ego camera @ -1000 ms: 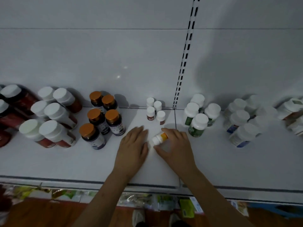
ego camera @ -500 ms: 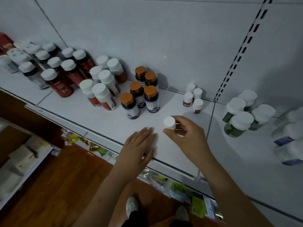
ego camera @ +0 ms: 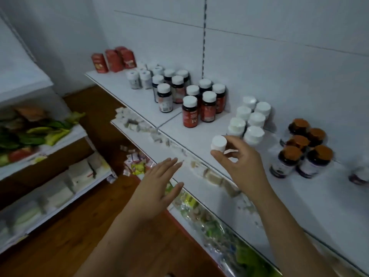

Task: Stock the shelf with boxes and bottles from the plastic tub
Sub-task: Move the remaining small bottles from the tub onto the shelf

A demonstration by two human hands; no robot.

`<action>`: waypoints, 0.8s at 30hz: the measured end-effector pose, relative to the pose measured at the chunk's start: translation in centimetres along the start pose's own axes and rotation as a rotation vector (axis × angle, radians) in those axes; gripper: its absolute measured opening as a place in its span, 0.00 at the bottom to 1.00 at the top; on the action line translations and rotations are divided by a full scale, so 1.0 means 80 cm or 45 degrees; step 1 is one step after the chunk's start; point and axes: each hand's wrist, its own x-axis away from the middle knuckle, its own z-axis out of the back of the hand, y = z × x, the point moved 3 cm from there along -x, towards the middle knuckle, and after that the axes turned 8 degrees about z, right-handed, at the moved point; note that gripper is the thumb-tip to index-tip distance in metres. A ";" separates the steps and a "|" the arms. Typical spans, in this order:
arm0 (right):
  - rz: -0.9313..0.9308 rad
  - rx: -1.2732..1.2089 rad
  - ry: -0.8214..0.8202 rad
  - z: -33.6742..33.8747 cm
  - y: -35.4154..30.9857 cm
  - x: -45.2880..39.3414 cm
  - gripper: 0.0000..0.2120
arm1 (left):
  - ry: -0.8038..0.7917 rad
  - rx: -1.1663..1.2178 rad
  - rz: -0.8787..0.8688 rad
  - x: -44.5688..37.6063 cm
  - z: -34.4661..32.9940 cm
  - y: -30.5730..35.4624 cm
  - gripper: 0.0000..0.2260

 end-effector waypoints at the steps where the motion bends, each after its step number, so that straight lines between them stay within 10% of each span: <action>1: 0.016 0.002 -0.040 -0.026 -0.009 -0.010 0.13 | 0.013 -0.002 0.026 0.004 0.014 -0.022 0.26; 24: -0.032 -0.020 -0.216 -0.348 0.040 -0.304 0.09 | 0.078 0.008 0.238 -0.213 0.126 -0.345 0.26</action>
